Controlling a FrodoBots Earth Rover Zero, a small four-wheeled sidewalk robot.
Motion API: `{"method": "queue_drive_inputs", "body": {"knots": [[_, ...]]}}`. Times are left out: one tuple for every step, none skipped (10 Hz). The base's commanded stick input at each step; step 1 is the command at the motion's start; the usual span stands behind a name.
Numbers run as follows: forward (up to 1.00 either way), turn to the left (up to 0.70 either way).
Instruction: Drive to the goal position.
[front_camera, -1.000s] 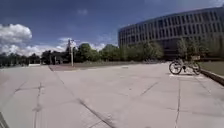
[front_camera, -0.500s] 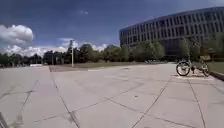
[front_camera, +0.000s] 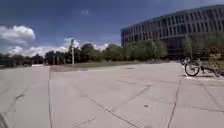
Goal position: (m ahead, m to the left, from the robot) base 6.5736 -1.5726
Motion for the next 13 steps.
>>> {"method": "queue_drive_inputs", "body": {"knots": [[0.85, 0.01], [0.85, 0.01], [0.85, 0.01], [0.85, 0.01], [0.85, 0.01], [0.85, 0.01], [0.85, 0.01], [0.85, 0.01], [0.85, -0.09], [0.85, -0.33], [0.85, -0.33], [0.85, -0.33], [0.85, -0.33]]}}
